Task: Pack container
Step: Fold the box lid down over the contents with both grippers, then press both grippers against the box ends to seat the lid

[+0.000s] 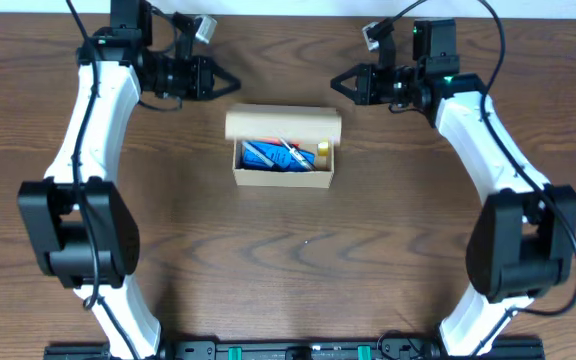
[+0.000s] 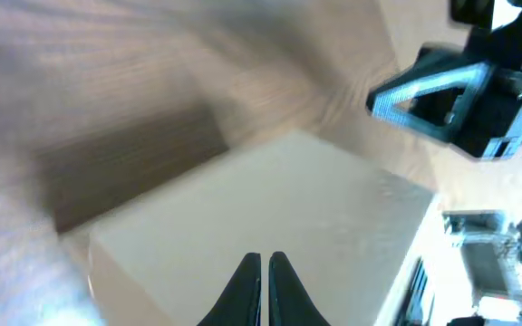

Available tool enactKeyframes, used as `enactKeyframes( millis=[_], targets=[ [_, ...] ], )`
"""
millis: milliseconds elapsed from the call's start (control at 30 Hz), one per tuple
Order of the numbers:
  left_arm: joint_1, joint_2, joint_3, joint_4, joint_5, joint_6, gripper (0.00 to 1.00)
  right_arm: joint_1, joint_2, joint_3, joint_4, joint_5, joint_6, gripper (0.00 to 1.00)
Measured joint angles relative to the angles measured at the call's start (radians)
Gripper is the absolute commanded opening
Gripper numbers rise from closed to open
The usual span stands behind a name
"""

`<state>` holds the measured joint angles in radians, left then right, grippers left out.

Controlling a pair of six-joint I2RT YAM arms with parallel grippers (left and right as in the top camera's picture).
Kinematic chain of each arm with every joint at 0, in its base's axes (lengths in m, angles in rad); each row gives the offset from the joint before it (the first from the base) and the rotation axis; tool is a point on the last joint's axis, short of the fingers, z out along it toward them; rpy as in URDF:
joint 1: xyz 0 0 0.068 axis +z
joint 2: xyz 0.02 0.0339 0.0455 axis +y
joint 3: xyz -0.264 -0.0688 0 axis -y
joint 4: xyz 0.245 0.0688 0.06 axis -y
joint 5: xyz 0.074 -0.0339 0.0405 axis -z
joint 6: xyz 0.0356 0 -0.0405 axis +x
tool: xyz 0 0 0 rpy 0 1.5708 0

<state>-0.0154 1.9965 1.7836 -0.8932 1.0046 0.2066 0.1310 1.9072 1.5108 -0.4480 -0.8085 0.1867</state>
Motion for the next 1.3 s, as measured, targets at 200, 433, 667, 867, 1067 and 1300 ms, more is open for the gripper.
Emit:
enactKeyframes(
  millis=[200,433,667,867,1067,1300],
  targets=[
    [-0.005,-0.092,0.000,-0.145,-0.097,0.129,0.06,0.039,-0.087,0.000,-0.102,0.103,-0.076,0.02],
    [-0.006,-0.213,0.001,-0.280,-0.203,0.234,0.06,0.087,-0.206,0.002,-0.241,0.216,-0.116,0.01],
    [-0.024,-0.231,-0.014,-0.314,-0.254,0.303,0.06,0.190,-0.216,-0.006,-0.386,0.352,-0.128,0.01],
    [-0.068,-0.231,-0.126,-0.246,-0.272,0.319,0.06,0.221,-0.216,-0.048,-0.395,0.403,-0.129,0.01],
    [-0.092,-0.231,-0.269,-0.132,-0.276,0.314,0.06,0.221,-0.216,-0.147,-0.375,0.421,-0.131,0.01],
    [-0.099,-0.231,-0.416,-0.014,-0.279,0.280,0.06,0.221,-0.214,-0.240,-0.320,0.424,-0.131,0.01]
  ],
)
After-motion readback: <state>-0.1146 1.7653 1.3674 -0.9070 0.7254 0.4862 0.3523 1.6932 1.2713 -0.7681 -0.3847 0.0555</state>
